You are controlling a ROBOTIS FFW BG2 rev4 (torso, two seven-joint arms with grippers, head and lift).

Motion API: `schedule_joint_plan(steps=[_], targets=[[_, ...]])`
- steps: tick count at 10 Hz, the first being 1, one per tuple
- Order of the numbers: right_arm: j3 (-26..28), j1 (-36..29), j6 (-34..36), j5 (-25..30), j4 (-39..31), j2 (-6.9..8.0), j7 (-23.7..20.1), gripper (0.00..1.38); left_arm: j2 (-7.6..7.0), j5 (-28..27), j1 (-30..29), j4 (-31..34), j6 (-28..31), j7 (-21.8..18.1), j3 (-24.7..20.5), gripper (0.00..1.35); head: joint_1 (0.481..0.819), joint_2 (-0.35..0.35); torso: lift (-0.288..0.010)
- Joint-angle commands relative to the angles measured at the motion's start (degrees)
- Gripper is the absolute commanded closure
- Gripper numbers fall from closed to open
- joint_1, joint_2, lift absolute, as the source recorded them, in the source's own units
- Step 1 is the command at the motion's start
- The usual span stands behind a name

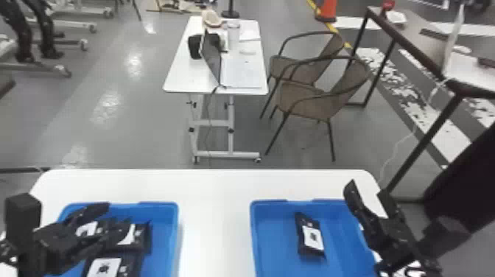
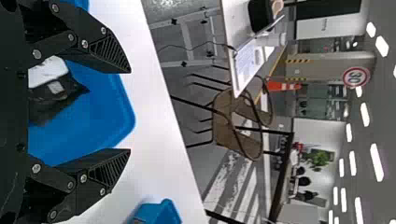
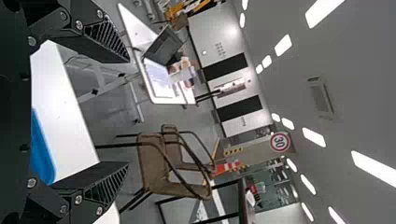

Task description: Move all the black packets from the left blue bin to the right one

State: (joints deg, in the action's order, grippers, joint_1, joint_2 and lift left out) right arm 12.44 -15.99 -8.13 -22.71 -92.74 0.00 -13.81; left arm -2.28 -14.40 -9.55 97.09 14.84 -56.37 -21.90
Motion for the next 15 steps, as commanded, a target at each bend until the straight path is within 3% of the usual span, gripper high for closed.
schedule_joint_plan(steps=[1, 4, 6, 7, 9, 11, 13, 15], targets=[[-2.1, -1.3, -0.1, -3.7, -3.7, 0.05, -0.1, 0.25, -1.41, -9.8, 1.4, 0.0, 0.4, -2.3, -1.3, 0.46, 0.695, -0.054, 0.0], [-5.2, -1.4, -0.1, -7.2, -6.0, 0.05, 0.0, 0.26, -6.77, -21.2, 3.7, -1.7, -0.5, -6.0, -1.7, 0.45, 0.695, 0.051, 0.0], [-5.8, -1.3, 0.4, -7.8, -6.2, 0.05, -0.1, 0.26, -9.5, -26.6, 6.0, -5.1, -1.6, -7.7, -1.7, 0.41, 0.695, 0.117, 0.0], [-5.8, -1.3, 0.7, -7.9, -6.3, 0.05, -0.1, 0.26, -10.47, -28.2, 7.6, -7.5, -2.5, -7.8, -1.3, 0.29, 0.695, 0.133, 0.0], [-6.4, -1.3, 1.0, -8.4, -6.1, 0.05, -0.1, 0.26, -12.14, -30.9, 10.8, -13.5, -5.1, -7.8, 0.6, 0.19, 0.695, 0.17, 0.0], [-6.6, -1.4, 1.1, -9.2, -5.9, 0.05, -0.1, 0.26, -13.89, -32.6, 13.7, -19.0, -7.6, -7.7, 5.6, 0.09, 0.695, 0.175, 0.0], [-6.9, -1.6, 1.1, -10.1, -5.5, 0.05, -0.1, 0.26, -14.33, -34.0, 15.8, -24.3, -9.0, -7.7, 8.0, 0.09, 0.695, 0.155, 0.0], [-7.0, -1.9, 1.1, -10.5, -5.5, 0.05, -0.1, 0.26, -14.51, -38.0, 16.5, -25.5, -9.3, -7.9, 8.5, 0.08, 0.695, 0.15, 0.0]])
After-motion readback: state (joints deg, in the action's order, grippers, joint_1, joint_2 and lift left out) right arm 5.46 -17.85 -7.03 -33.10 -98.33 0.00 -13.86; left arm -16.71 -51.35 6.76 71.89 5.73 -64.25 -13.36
